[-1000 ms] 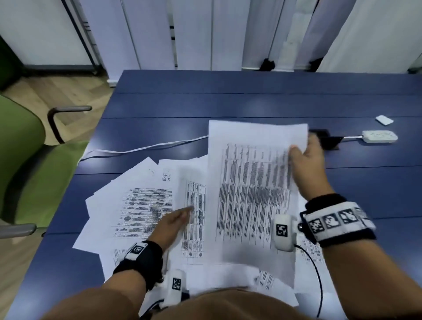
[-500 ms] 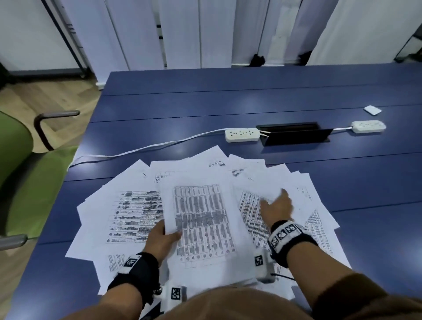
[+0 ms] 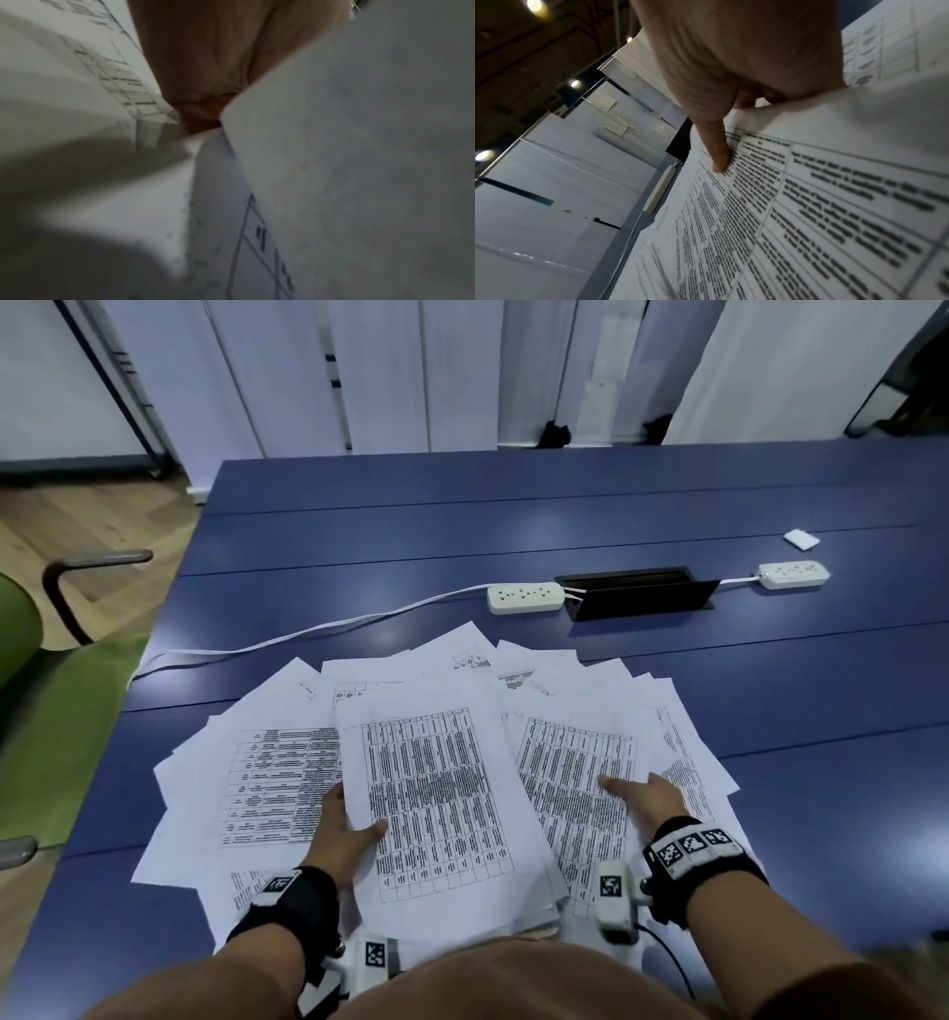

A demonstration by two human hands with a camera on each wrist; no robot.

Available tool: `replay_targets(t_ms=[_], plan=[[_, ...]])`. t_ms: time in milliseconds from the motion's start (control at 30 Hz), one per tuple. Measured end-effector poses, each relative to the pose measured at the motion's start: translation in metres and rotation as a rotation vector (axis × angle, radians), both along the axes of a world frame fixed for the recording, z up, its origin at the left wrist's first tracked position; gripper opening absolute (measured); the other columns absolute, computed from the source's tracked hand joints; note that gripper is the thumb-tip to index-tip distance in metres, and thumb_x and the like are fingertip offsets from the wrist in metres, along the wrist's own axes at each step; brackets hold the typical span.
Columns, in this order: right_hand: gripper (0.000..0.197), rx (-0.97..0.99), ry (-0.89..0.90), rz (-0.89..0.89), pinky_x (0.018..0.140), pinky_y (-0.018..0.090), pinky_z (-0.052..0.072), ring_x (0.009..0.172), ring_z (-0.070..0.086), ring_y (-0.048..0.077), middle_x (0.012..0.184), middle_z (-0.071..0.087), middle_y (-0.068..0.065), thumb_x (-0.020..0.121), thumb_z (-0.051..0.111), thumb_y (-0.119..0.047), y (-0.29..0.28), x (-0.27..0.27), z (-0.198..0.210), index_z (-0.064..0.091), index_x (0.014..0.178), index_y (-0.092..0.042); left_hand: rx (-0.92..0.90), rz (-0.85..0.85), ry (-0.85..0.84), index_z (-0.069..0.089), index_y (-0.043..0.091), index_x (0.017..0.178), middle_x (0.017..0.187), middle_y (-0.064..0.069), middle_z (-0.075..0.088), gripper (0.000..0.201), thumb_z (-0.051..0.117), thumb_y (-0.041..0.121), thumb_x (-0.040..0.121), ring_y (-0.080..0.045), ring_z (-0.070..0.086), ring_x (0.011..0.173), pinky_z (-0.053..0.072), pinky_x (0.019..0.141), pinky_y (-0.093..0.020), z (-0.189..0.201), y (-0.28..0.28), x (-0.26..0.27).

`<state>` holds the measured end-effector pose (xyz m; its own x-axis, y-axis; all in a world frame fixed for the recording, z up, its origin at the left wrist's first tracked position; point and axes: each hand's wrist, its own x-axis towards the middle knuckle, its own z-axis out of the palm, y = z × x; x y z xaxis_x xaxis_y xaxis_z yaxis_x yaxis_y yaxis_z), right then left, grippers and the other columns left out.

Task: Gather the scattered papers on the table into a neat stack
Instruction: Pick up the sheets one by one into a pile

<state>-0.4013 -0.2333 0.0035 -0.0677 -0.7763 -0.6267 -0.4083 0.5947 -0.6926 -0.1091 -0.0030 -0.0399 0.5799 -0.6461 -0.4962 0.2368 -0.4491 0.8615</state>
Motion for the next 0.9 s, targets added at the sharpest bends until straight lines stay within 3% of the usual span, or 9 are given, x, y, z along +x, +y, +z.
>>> replay_targets(t_ms=[100, 200, 267, 367, 467, 600, 700, 800, 900], plan=[[0.068, -0.089, -0.114, -0.023, 0.108, 0.044, 0.033, 0.129, 0.045, 0.037, 0.141, 0.047, 0.019, 0.08, 0.073, -0.003, 0.011, 0.004, 0.012, 0.039, 0.14, 0.003, -0.002, 0.003, -0.013, 0.021, 0.009, 0.146, 0.13, -0.013, 0.05, 0.075, 0.065, -0.006, 0.087, -0.03, 0.048, 0.12, 0.038, 0.107, -0.045, -0.002, 0.0, 0.002], [0.088, -0.102, -0.14, 0.027, 0.11, 0.047, 0.033, 0.131, 0.046, 0.034, 0.143, 0.048, 0.017, 0.068, 0.086, -0.028, 0.016, 0.01, 0.017, 0.041, 0.14, -0.003, -0.001, 0.006, -0.005, 0.022, 0.01, 0.146, 0.126, -0.01, 0.051, 0.076, 0.064, -0.006, 0.087, -0.032, 0.049, 0.122, 0.038, 0.106, -0.045, -0.005, 0.0, 0.003], [0.074, -0.136, -0.084, 0.12, 0.102, 0.04, 0.042, 0.12, 0.057, 0.032, 0.129, 0.061, 0.016, 0.065, 0.086, -0.032, 0.019, 0.014, 0.023, 0.056, 0.126, -0.004, -0.019, 0.02, -0.001, 0.023, 0.009, 0.146, 0.125, -0.01, 0.052, 0.073, 0.063, -0.009, 0.087, -0.033, 0.049, 0.124, 0.038, 0.105, -0.043, -0.005, -0.001, 0.002], [0.065, -0.139, 0.087, 0.237, 0.097, 0.038, 0.044, 0.109, 0.059, 0.034, 0.121, 0.061, 0.019, 0.08, 0.077, -0.022, 0.025, 0.018, 0.03, 0.047, 0.131, 0.007, -0.045, 0.027, -0.002, 0.022, 0.012, 0.146, 0.129, -0.01, 0.051, 0.075, 0.061, -0.011, 0.087, -0.033, 0.048, 0.126, 0.037, 0.105, -0.043, -0.003, -0.001, 0.001], [0.032, -0.293, 0.141, 0.159, 0.079, 0.036, 0.054, 0.078, 0.063, 0.027, 0.098, 0.067, 0.016, 0.089, 0.067, -0.013, 0.021, 0.021, 0.043, 0.06, 0.114, 0.006, -0.076, -0.034, -0.071, 0.008, 0.034, 0.152, 0.153, -0.001, 0.034, 0.096, 0.066, -0.005, 0.086, -0.024, 0.035, 0.139, 0.027, 0.115, -0.045, -0.004, 0.004, 0.002], [0.017, -0.603, 0.13, 0.051, 0.067, 0.03, 0.045, 0.074, 0.059, 0.025, 0.081, 0.063, 0.012, 0.09, 0.063, -0.013, -0.002, 0.019, 0.085, 0.068, 0.104, -0.004, -0.094, -0.115, -0.154, -0.005, 0.055, 0.147, 0.154, 0.024, 0.004, 0.106, 0.068, 0.005, 0.088, -0.002, 0.007, 0.141, 0.013, 0.118, -0.037, 0.0, 0.009, -0.001], [0.005, -0.84, 0.087, 0.026, 0.064, 0.038, 0.05, 0.069, 0.055, 0.02, 0.07, 0.058, 0.008, 0.088, 0.065, -0.015, -0.021, 0.021, 0.128, 0.069, 0.088, -0.017, -0.087, -0.198, -0.191, 0.015, 0.053, 0.148, 0.152, 0.024, 0.015, 0.087, 0.064, 0.008, 0.092, -0.002, 0.012, 0.139, 0.015, 0.117, -0.037, 0.001, 0.008, -0.002], [0.009, -1.037, 0.029, -0.006, 0.058, 0.038, 0.047, 0.065, 0.046, 0.013, 0.064, 0.051, 0.002, 0.087, 0.065, -0.018, -0.028, 0.025, 0.166, 0.064, 0.078, -0.02, -0.073, -0.167, -0.152, 0.054, 0.043, 0.125, 0.148, 0.008, 0.043, 0.054, 0.061, 0.001, 0.091, -0.015, 0.029, 0.143, 0.022, 0.117, -0.039, -0.001, 0.007, 0.0], [0.013, -1.105, -0.063, -0.023, 0.055, 0.031, 0.044, 0.065, 0.048, 0.011, 0.063, 0.051, -0.006, 0.088, 0.064, -0.014, -0.027, 0.03, 0.197, 0.063, 0.078, -0.022, -0.06, -0.155, -0.124, 0.062, 0.038, 0.115, 0.145, 0.003, 0.049, 0.046, 0.06, -0.001, 0.091, -0.018, 0.034, 0.141, 0.024, 0.117, -0.036, 0.001, 0.006, -0.002]])
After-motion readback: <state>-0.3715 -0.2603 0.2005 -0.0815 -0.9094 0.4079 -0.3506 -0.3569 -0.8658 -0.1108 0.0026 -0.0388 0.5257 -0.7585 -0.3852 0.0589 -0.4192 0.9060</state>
